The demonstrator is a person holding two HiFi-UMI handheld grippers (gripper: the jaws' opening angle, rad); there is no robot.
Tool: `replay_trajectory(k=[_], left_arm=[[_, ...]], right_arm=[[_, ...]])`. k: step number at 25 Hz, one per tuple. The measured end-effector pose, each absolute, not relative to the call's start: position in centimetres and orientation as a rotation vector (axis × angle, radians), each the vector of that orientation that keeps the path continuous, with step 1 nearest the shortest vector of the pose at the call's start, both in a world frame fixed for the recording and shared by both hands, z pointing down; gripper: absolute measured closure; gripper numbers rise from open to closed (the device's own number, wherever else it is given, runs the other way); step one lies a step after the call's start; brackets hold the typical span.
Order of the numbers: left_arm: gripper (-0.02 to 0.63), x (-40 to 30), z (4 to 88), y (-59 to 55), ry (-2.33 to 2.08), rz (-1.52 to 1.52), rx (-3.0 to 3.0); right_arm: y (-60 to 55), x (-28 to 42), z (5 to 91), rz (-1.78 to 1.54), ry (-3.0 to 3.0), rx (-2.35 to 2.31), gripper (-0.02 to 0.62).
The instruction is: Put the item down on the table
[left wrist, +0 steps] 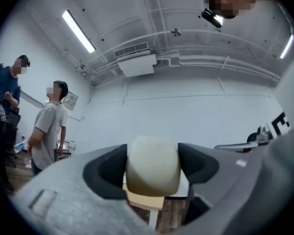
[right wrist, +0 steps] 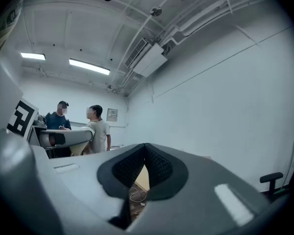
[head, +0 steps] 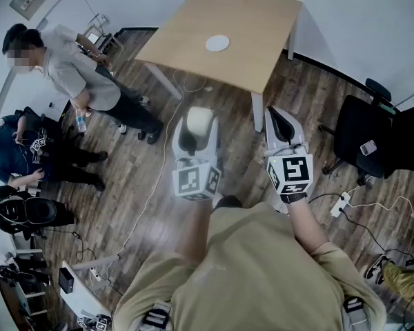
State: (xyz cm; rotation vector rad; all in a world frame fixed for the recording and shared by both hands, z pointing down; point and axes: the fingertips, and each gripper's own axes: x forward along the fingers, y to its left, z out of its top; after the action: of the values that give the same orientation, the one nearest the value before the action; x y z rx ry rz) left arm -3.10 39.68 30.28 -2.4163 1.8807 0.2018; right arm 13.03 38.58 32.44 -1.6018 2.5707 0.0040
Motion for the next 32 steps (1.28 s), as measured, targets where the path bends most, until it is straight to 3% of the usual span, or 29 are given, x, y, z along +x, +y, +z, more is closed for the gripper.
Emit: replay_trajectory(k=[17, 32], left_arm=[[0.285, 0.4, 36.3, 31.5, 1.807, 0.176, -2.633], [0.284, -10.7, 35.9, 15.9, 1.902, 0.239, -2.591]], right_arm=[[32.6, 14.6, 37.6, -0.067, 2.545, -1.753, 0.590], [15.7, 1.5, 35.9, -0.006, 2.692, -1.673, 0.590]])
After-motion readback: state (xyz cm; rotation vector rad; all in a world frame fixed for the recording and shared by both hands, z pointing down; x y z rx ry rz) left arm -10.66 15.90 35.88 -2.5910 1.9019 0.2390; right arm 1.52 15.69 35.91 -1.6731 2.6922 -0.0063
